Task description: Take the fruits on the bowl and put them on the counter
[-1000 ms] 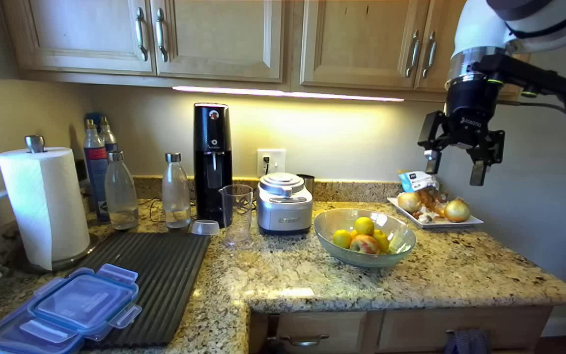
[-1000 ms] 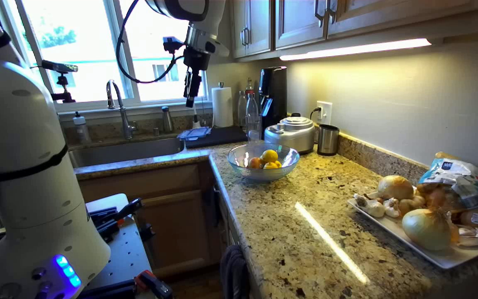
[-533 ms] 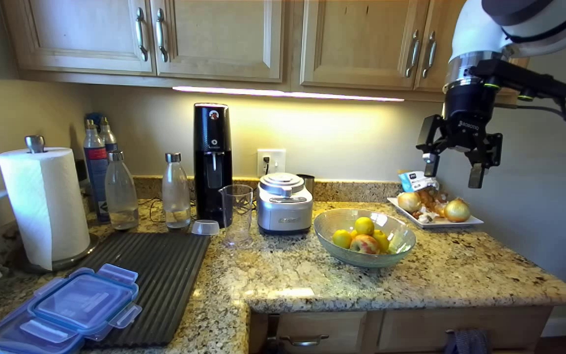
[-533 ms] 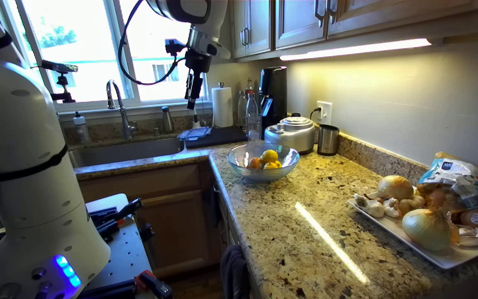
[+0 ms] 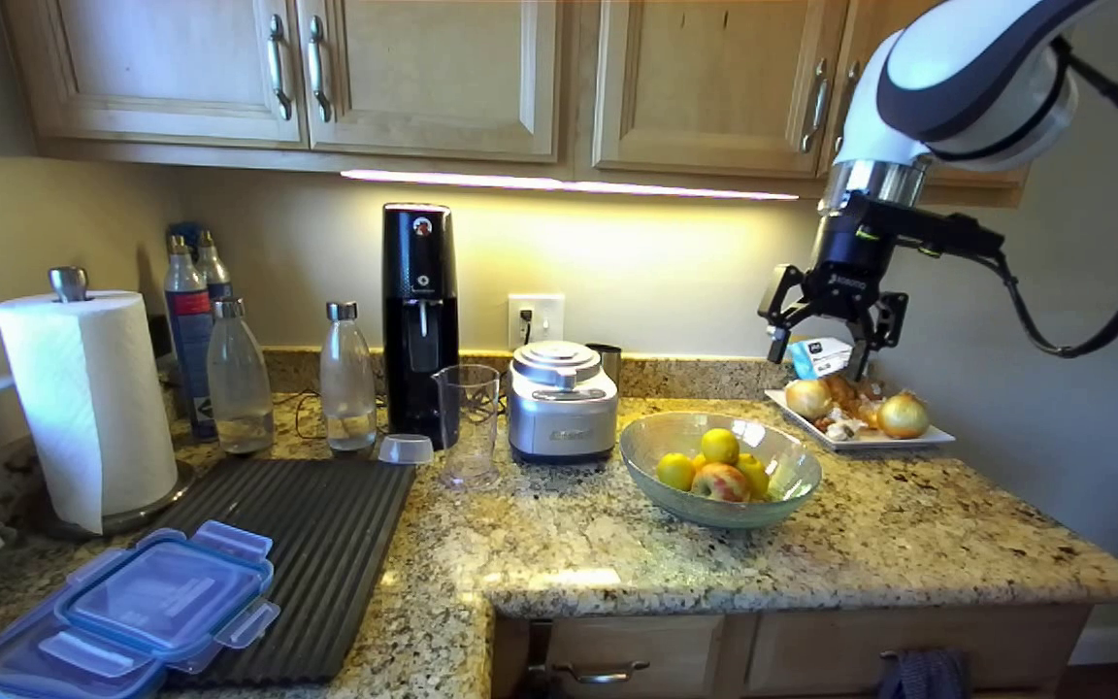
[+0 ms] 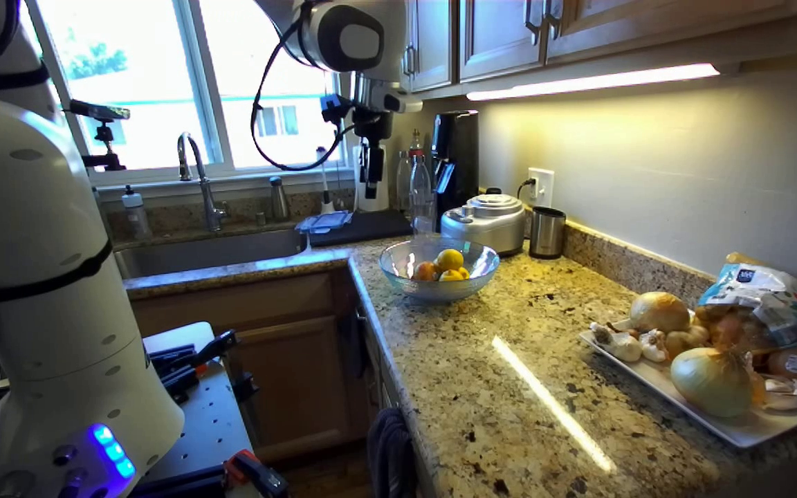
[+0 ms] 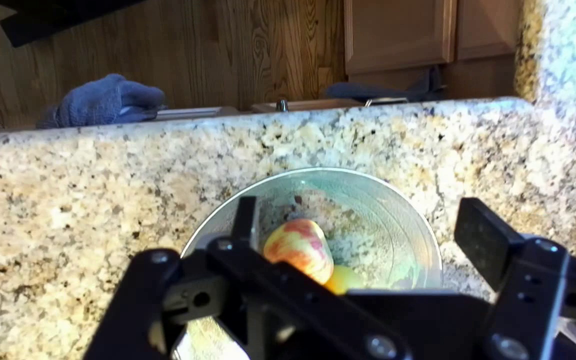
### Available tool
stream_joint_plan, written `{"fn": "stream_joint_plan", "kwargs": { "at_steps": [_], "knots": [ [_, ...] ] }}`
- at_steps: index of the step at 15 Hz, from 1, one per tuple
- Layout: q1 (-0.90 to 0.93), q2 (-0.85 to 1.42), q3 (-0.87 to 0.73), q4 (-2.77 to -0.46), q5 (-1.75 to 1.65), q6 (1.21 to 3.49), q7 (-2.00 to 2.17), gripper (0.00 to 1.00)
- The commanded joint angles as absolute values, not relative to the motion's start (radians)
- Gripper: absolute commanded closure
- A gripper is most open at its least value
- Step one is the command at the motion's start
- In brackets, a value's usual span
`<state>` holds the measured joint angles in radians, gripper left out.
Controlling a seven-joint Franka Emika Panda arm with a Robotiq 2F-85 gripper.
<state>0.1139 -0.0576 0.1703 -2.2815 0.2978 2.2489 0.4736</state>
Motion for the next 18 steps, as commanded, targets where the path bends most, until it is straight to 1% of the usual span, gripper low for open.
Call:
{"fn": "stream_joint_plan", "kwargs": {
  "at_steps": [1, 5, 8, 10, 18],
  "knots": [
    [0.12, 0.042, 0.166, -2.228, 0.154, 2.377, 0.596, 0.0],
    [0.156, 0.156, 0.134, -2.171, -0.087, 2.474, 0.802, 0.0],
    [0.197, 0.215, 0.093, -2.124, -0.232, 2.449, 0.949, 0.0],
    [0.189, 0.21, 0.099, -2.138, -0.186, 2.461, 0.888, 0.0],
    [0.202, 0.235, 0.089, -2.113, -0.197, 2.459, 0.907, 0.0]
  ]
}}
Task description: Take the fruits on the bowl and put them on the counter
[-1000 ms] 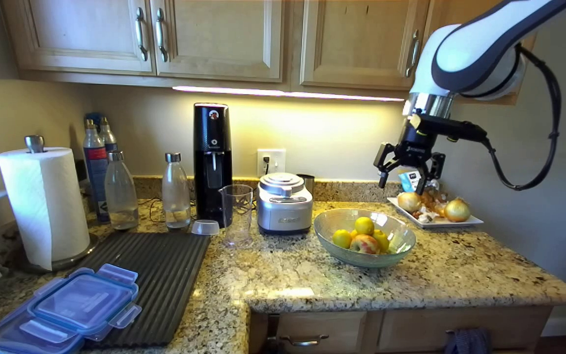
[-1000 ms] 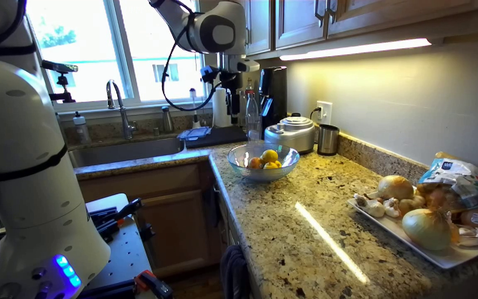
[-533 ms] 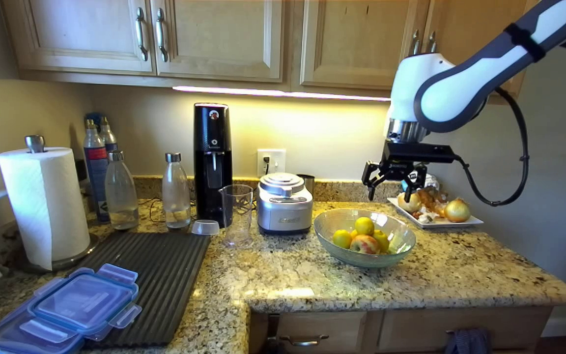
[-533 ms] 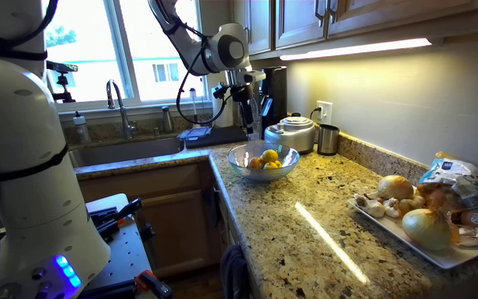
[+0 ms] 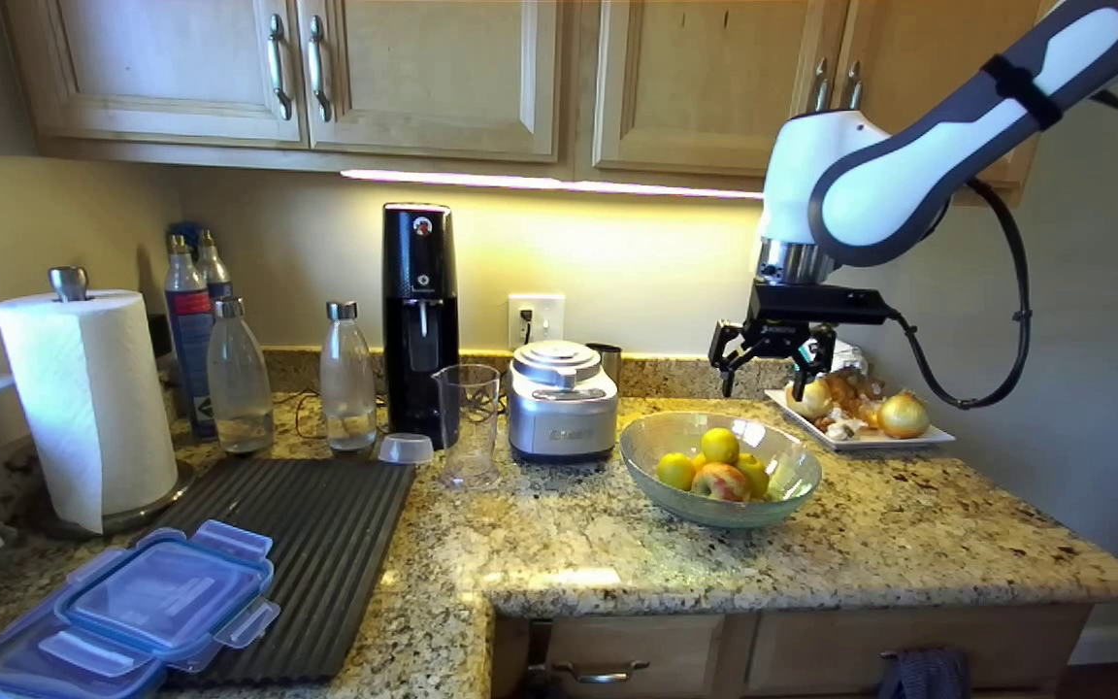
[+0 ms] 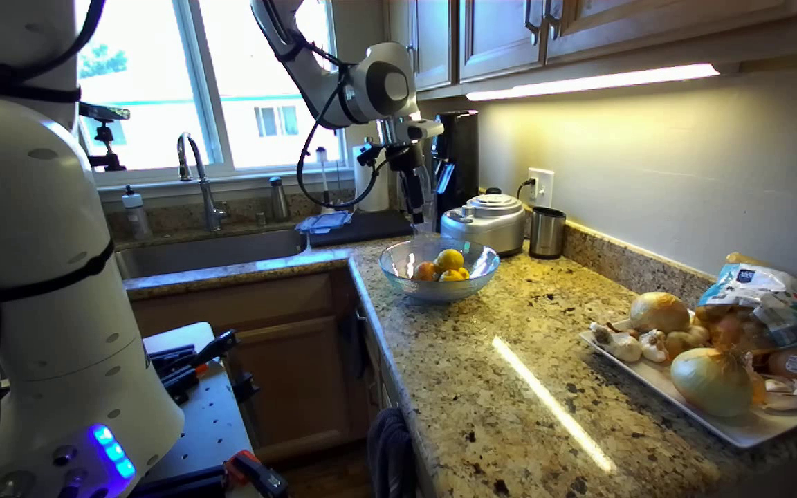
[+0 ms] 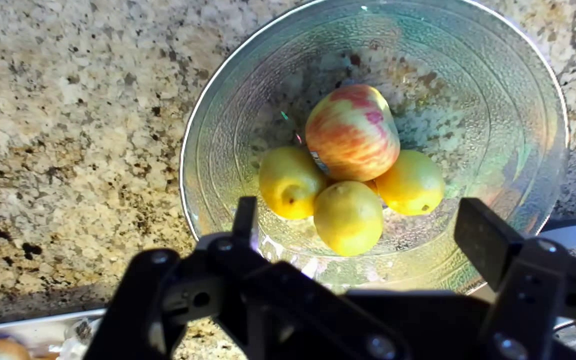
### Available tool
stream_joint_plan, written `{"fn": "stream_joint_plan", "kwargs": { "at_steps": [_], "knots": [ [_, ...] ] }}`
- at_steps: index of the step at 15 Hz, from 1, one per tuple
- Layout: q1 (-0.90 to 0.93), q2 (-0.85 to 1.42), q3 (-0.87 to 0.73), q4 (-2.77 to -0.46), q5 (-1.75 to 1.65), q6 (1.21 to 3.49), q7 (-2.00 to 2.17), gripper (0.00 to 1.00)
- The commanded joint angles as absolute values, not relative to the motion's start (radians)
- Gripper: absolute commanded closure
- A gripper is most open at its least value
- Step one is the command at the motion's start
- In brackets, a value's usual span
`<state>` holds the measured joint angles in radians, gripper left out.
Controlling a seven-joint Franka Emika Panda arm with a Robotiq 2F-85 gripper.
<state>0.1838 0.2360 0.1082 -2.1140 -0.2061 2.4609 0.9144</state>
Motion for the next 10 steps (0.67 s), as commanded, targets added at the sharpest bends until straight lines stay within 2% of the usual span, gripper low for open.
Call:
{"fn": "stream_joint_plan", "kwargs": {
  "at_steps": [1, 10],
  "knots": [
    [0.2, 0.243, 0.089, -2.112, -0.196, 2.471, 0.899, 0.0],
    [0.191, 0.435, 0.053, -1.995, -0.19, 2.542, 0.732, 0.0]
  ]
}}
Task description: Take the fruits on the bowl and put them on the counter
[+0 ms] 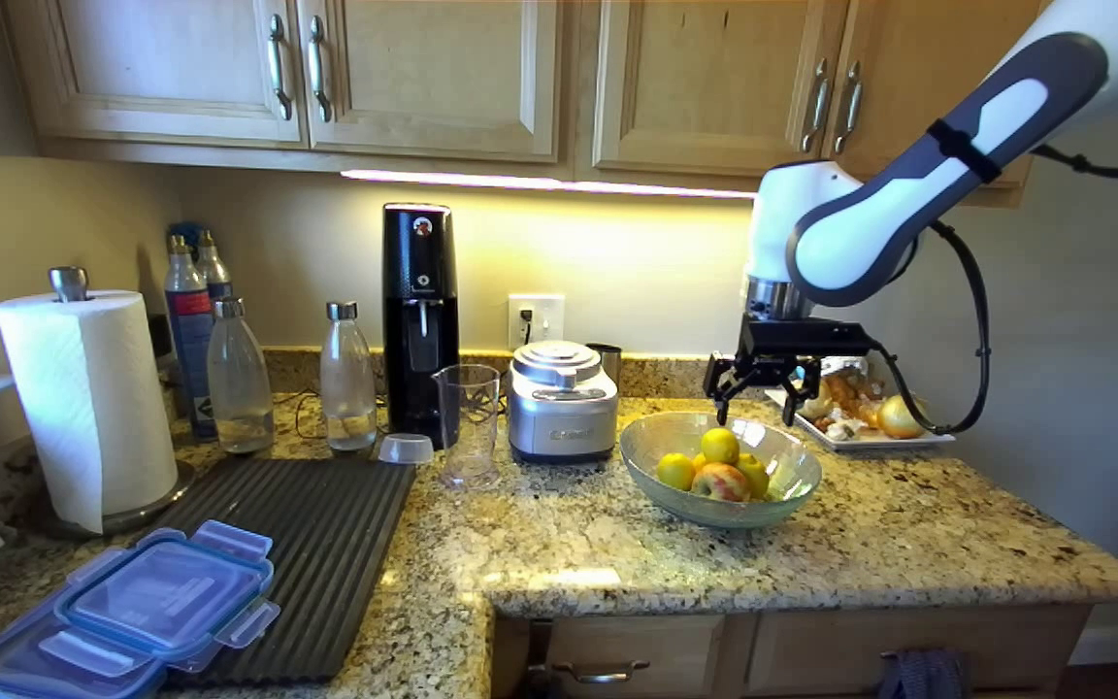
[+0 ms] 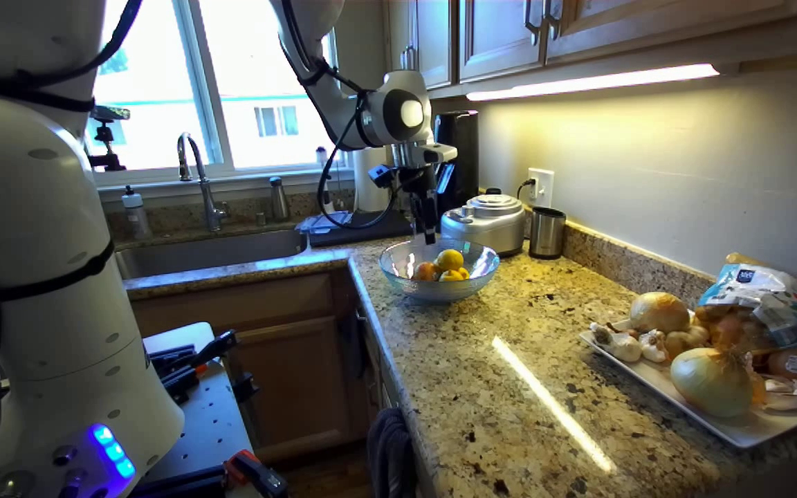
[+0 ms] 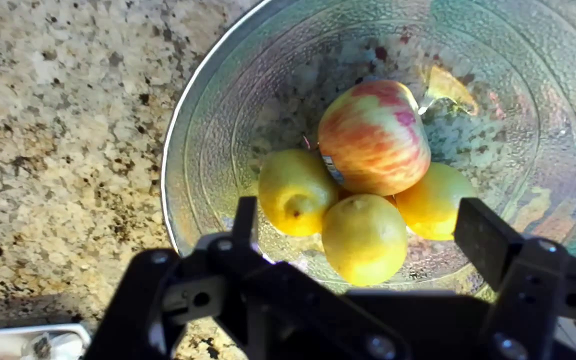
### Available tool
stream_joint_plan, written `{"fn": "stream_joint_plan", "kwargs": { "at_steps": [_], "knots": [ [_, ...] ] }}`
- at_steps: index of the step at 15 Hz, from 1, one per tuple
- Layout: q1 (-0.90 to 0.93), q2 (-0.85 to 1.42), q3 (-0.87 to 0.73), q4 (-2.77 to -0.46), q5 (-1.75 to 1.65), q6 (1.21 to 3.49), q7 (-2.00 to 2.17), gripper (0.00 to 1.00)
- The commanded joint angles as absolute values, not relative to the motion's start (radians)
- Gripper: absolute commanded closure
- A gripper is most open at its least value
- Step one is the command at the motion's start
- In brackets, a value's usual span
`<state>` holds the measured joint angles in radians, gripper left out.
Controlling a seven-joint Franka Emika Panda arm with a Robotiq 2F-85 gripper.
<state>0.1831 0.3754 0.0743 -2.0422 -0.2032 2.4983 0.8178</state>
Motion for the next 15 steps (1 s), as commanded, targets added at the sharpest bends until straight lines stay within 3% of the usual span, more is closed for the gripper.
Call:
{"fn": "stream_joint_plan", "kwargs": {
  "at_steps": [1, 15],
  "knots": [
    [0.189, 0.455, 0.053, -1.979, -0.182, 2.553, 0.69, 0.0],
    [0.238, 0.647, -0.017, -1.789, -0.201, 2.555, 0.39, 0.0]
  ]
}}
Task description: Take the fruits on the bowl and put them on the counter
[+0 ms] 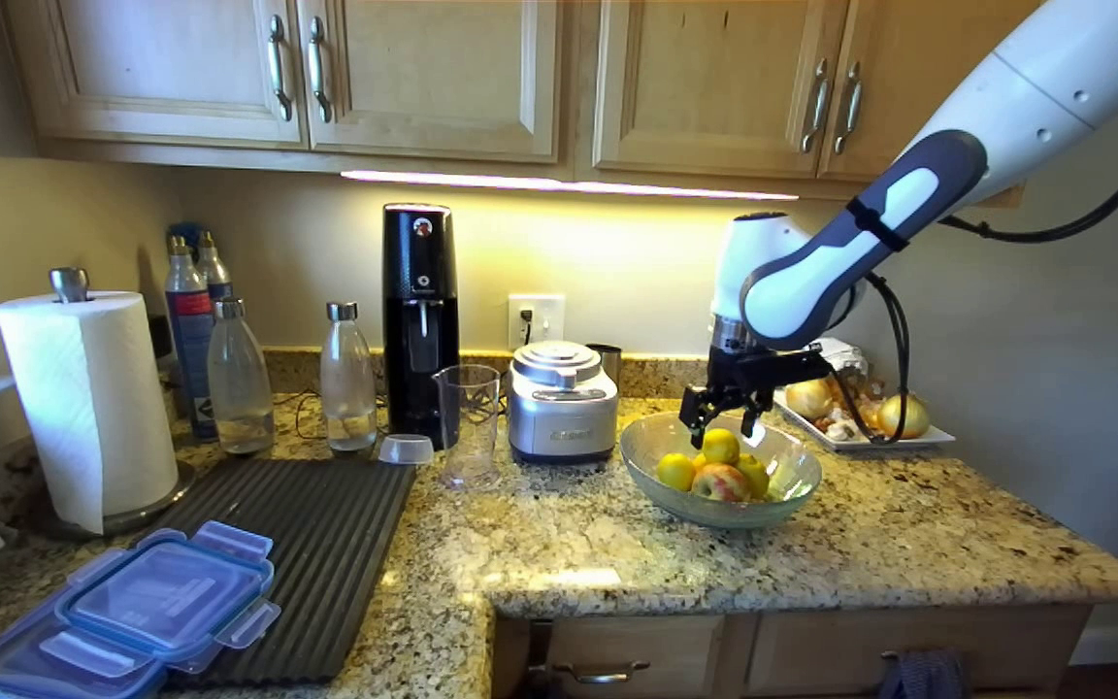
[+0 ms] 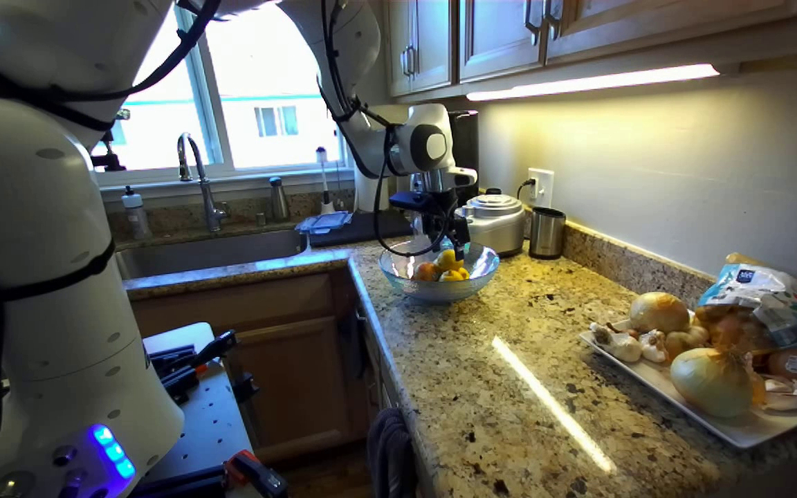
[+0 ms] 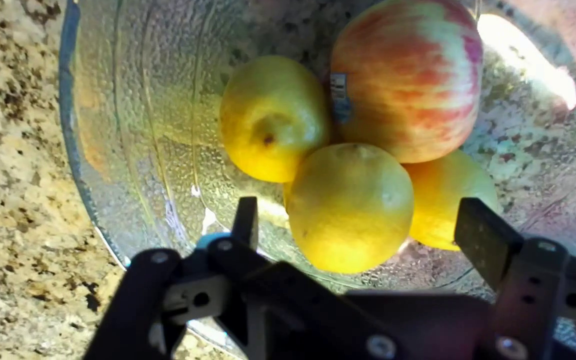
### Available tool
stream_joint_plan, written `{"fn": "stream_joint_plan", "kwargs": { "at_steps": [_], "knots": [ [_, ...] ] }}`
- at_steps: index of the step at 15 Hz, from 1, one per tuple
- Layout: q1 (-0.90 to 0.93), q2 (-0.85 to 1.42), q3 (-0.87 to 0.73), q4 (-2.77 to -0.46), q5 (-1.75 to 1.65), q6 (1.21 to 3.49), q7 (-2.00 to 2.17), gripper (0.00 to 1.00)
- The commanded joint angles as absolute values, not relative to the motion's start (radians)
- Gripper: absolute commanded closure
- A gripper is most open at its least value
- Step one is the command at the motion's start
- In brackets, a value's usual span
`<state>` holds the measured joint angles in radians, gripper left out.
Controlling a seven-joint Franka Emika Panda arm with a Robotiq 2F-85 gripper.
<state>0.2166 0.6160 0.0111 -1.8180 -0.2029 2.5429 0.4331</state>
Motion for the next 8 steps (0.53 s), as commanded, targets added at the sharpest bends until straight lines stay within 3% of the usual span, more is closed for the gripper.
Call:
{"fn": "stream_joint_plan", "kwargs": {
  "at_steps": [1, 6, 7, 8],
  "knots": [
    [0.239, 0.658, -0.021, -1.78, -0.199, 2.555, 0.384, 0.0],
    [0.241, 0.681, -0.029, -1.762, -0.192, 2.554, 0.367, 0.03],
    [0.241, 0.68, -0.029, -1.763, -0.192, 2.557, 0.364, 0.16],
    [0.243, 0.677, -0.029, -1.765, -0.192, 2.559, 0.367, 0.23]
  ]
}}
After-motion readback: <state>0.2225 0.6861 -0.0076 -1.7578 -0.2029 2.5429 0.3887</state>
